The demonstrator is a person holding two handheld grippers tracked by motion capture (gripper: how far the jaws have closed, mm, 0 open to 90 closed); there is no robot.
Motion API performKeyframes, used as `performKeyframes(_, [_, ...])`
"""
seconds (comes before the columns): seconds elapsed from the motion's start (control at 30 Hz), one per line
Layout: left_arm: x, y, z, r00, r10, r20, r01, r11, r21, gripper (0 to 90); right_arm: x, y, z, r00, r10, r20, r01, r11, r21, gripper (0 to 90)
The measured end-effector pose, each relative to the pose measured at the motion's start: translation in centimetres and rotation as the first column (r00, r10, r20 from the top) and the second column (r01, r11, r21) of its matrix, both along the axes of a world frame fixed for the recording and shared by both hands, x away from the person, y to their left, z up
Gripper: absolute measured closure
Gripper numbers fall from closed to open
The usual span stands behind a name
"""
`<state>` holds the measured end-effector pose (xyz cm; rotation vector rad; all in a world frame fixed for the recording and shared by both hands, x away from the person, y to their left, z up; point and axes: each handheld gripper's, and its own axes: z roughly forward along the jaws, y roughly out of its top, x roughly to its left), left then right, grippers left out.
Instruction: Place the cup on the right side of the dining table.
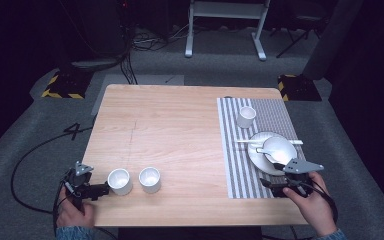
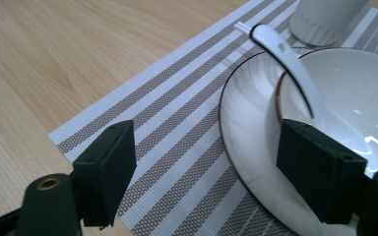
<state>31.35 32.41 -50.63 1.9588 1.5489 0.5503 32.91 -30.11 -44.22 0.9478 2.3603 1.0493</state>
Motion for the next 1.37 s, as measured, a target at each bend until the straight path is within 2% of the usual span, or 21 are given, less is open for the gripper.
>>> performKeyframes(0.3, [0.0, 0.0, 0.0, 1.0000, 0.000, 0.000, 0.000, 1.0000, 0.000, 0.1, -0.4, 0.0, -2.3, 0.9998, 0.004, -0.019, -0.004, 0.9996, -0.029, 22.4])
performKeyframes(0.4, [0.0, 0.0, 0.0, 1.0000, 0.000, 0.000, 0.000, 1.0000, 0.000, 0.1, -0.6, 0.0, -3.0, 0.9998, 0.004, -0.021, -0.005, 0.9985, -0.054, 22.0])
performKeyframes(0.53, [0.0, 0.0, 0.0, 1.0000, 0.000, 0.000, 0.000, 1.0000, 0.000, 0.1, -0.9, 0.1, -4.3, 0.9992, 0.017, -0.036, -0.019, 0.9984, -0.052, 21.8])
performKeyframes(0.77, [0.0, 0.0, 0.0, 1.0000, 0.000, 0.000, 0.000, 1.0000, 0.000, 0.1, -1.2, 0.3, -5.4, 0.9986, 0.033, -0.042, -0.036, 0.9974, -0.062, 20.5])
performKeyframes(0.9, [0.0, 0.0, 0.0, 1.0000, 0.000, 0.000, 0.000, 1.0000, 0.000, 0.1, -1.2, 0.2, -5.8, 0.9989, 0.022, -0.041, -0.023, 0.9995, -0.023, 19.3])
performKeyframes(0.97, [0.0, 0.0, 0.0, 1.0000, 0.000, 0.000, 0.000, 1.0000, 0.000, 0.1, -1.3, 0.0, -6.1, 0.9993, 0.004, -0.037, -0.004, 1.0000, 0.001, 15.8])
performKeyframes(1.03, [0.0, 0.0, 0.0, 1.0000, 0.000, 0.000, 0.000, 1.0000, 0.000, 0.1, -1.1, -0.1, -6.2, 0.9973, -0.015, -0.072, 0.017, 0.9996, 0.023, 16.1])
performKeyframes(1.37, [0.0, 0.0, 0.0, 1.0000, 0.000, 0.000, 0.000, 1.0000, 0.000, 0.1, -1.1, -0.1, -6.2, 0.9973, -0.014, -0.073, 0.016, 0.9996, 0.023, 15.8])
